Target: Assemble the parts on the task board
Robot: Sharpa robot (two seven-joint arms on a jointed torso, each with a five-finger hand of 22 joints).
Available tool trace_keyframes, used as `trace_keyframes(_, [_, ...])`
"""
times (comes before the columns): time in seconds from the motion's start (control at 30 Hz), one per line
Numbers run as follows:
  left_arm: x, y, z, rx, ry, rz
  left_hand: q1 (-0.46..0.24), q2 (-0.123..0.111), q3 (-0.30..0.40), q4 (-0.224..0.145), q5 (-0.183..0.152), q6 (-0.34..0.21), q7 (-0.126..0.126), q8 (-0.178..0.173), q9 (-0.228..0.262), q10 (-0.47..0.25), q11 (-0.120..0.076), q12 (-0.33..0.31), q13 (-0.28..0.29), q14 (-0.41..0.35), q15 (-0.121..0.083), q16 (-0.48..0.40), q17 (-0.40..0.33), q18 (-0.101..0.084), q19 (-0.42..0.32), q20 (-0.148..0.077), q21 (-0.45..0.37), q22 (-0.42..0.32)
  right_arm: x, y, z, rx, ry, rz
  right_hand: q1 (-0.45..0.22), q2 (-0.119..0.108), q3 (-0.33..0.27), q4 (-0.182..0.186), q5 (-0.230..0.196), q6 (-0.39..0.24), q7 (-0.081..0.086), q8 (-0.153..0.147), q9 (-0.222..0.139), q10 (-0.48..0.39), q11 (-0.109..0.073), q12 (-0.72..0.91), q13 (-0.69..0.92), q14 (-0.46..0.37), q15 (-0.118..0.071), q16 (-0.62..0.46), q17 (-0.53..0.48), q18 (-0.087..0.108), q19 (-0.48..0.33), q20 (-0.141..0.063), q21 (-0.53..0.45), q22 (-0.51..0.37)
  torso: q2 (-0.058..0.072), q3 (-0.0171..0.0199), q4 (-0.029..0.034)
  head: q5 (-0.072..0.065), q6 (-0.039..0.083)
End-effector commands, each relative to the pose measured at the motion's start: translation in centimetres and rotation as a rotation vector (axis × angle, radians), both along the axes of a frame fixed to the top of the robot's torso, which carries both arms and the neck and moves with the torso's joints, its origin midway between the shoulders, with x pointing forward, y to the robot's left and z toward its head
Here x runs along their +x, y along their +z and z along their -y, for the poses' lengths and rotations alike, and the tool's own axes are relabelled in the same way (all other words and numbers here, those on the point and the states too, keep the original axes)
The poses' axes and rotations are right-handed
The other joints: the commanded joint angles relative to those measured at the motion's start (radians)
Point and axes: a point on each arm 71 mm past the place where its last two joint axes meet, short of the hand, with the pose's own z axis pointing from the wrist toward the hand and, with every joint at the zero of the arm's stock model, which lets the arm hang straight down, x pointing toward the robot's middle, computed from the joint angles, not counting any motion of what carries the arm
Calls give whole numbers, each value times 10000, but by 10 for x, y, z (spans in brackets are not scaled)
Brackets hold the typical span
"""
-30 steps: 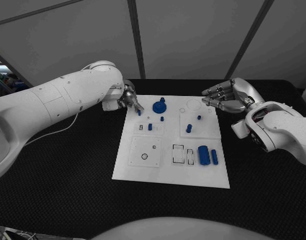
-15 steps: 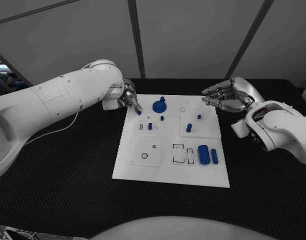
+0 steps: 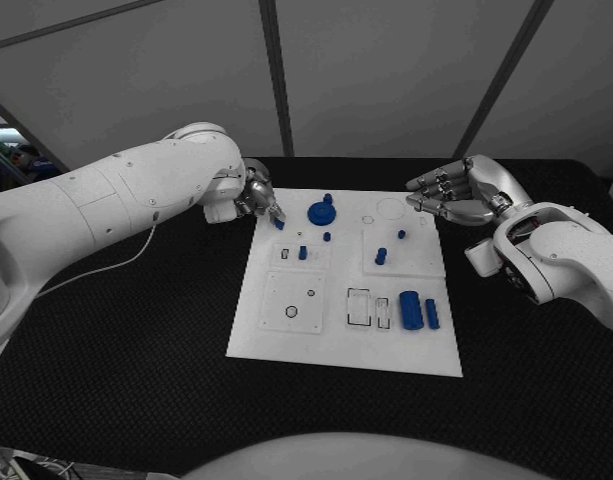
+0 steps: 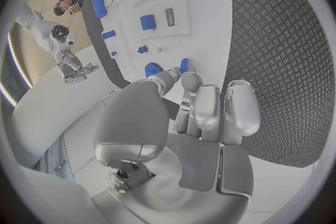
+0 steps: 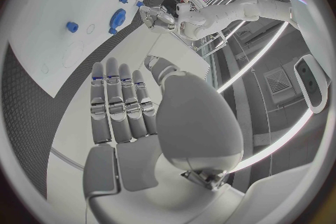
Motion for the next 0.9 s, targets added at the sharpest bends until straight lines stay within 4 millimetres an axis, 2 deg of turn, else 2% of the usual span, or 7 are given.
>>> trace_keyframes(0.03, [-1,4,0,-801,427,326,-195,-36,1471,-1307,165,18,-92,130,509,154,-33,76,52,110,-103,67,22,-189,70,-23,52,34,0,1,-1,44,71,50,-110,44,49,5,38,-55,11,-24,-4,-53,-15,-12,-6,-74,-4,-16,-14,47,14,96,-47,-18,-5,0,-7,22,10])
trace_keyframes(0.13, [-6,7,-3,-1072,573,447,-393,-208,1700,-1369,708,39,-126,270,655,262,-69,133,115,114,-135,76,32,-214,144,-55,136,135,0,1,0,37,43,58,-110,44,49,5,38,-55,11,-24,-4,-53,-15,-12,-6,-74,-4,-16,-14,47,14,96,-47,-18,-11,1,11,13,11])
trace_keyframes(0.37, [-21,13,-9,-1426,678,750,-655,-483,2017,-1470,1292,115,-205,465,885,507,-147,300,327,119,-205,90,50,-263,293,-121,307,337,0,1,2,27,0,70,-110,44,49,5,38,-55,11,-24,-4,-53,-15,-12,-6,-74,-4,-16,-14,47,14,96,-47,-18,-6,-2,1,39,20])
trace_keyframes(0.5, [-30,16,-12,-1478,635,913,-687,-523,2063,-1487,1362,130,-217,488,920,535,-160,288,318,121,-217,93,55,-268,310,-133,325,361,0,1,2,23,-20,71,-110,44,49,5,38,-55,11,-24,-4,-53,-15,-12,-6,-74,-4,-16,-14,47,14,96,-47,-18,-14,8,2,70,2])
trace_keyframes(0.6, [-36,16,-12,-1405,557,1100,-696,-536,2077,-1493,1381,137,-222,496,932,548,-165,291,322,120,-222,92,54,-274,325,-137,344,382,0,1,3,21,-30,72,-110,44,49,5,38,-55,11,-24,-4,-53,-15,-12,-6,-74,-4,-16,-14,47,14,96,-47,-18,-9,-1,9,74,13])
trace_keyframes(0.73, [-46,11,-10,-1182,395,1356,-713,-563,2103,-1504,1409,152,-232,513,954,575,-174,298,333,121,-231,95,58,-282,347,-145,370,412,0,1,3,19,-37,73,-110,44,49,5,38,-55,11,-24,-4,-53,-15,-12,-6,-74,-4,-16,-14,47,14,96,-47,-18,-8,-3,4,124,-2])
trace_keyframes(0.9, [-56,1,-4,-920,122,1467,-718,-572,2114,-1509,1417,158,-235,519,962,586,-179,303,340,121,-234,96,59,-287,360,-148,386,429,0,1,3,19,-34,71,-110,44,49,5,38,-55,11,-24,-4,-53,-15,-12,-6,-74,-4,-16,-14,47,14,96,-47,-18,1,-14,2,119,-2])
